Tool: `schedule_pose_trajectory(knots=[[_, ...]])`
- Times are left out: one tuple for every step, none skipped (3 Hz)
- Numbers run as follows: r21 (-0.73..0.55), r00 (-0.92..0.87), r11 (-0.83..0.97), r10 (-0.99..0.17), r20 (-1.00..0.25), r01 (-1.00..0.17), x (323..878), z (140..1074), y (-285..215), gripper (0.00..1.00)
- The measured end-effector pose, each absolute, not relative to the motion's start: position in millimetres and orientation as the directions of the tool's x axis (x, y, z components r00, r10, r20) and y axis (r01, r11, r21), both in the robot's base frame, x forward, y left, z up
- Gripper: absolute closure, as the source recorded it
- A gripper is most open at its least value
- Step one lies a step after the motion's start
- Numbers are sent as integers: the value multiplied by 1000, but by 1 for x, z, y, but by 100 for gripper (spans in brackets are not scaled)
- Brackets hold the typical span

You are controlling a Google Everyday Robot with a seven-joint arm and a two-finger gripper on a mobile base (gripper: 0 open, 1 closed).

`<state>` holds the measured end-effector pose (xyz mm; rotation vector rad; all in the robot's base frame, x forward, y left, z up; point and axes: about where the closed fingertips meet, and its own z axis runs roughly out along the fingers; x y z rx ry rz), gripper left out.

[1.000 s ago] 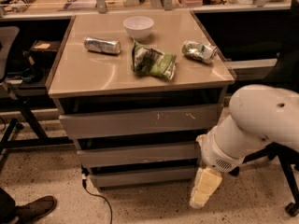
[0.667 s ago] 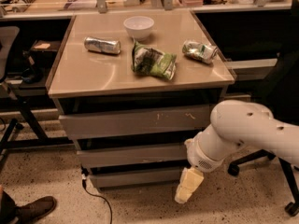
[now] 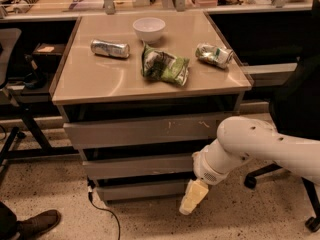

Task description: Open middle drawer

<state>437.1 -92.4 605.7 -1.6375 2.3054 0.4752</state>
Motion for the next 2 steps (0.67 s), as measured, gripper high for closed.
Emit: schedule_pose_trajectory(knots=[[122, -338, 316, -849, -406, -941, 436, 591, -89, 0], [141, -402, 378, -819, -410, -915, 446, 558, -94, 0]])
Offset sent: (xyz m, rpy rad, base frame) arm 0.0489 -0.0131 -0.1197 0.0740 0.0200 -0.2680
